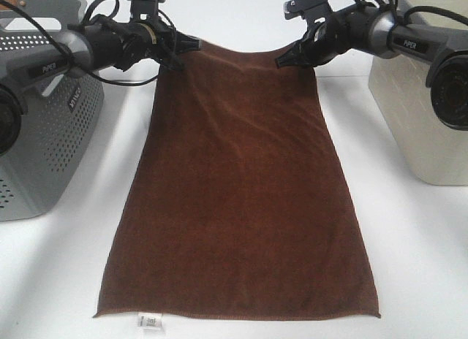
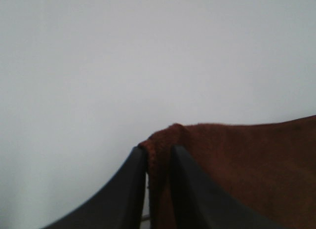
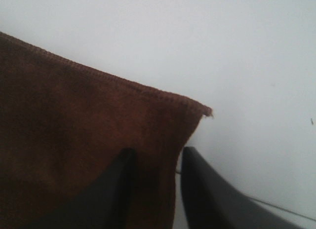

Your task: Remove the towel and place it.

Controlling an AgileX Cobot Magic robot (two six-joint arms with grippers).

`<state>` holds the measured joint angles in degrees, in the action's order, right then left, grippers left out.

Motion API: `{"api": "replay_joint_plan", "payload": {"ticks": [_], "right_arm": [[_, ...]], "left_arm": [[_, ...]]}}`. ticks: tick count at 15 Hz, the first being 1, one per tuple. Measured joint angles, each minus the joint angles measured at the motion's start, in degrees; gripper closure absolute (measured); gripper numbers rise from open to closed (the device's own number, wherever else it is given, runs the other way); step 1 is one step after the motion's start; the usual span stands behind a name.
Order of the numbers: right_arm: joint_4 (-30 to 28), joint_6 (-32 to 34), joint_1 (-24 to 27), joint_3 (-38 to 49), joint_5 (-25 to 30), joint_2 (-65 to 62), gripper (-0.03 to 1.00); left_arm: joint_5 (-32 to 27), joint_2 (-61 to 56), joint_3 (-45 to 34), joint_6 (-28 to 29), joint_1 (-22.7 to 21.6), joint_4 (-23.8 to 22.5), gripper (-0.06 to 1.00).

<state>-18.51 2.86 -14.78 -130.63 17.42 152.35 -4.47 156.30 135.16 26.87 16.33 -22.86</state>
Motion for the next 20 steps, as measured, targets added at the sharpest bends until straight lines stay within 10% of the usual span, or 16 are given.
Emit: {"api": "replay_joint_plan", "payload": {"ticks": [3,5,12,20], "right_arm": [[-0.11,2.92,0.00,0.00,-0.69,0.11,0.26],[0.11,2.98,0.00,0.00,0.29,0.06,0.21],[9.97,2.75,0.00,0.00,15.87,-12.95,0.20],[14.38,2.35,0.00,-0.06,49.73,-28.65,0.20]], "left_arm": [[0.57,0.23,0.00,0.06,0.00,0.00,0.33],[1.32,-0.17,0.00,0.06,0.00,0.11,0.18],[-4.64,-9.80,0.00,0.06,2.46,2.52,0.16],[-47.67,-26.36,0.06,-12.32,7.68,6.47,0.16]]}}
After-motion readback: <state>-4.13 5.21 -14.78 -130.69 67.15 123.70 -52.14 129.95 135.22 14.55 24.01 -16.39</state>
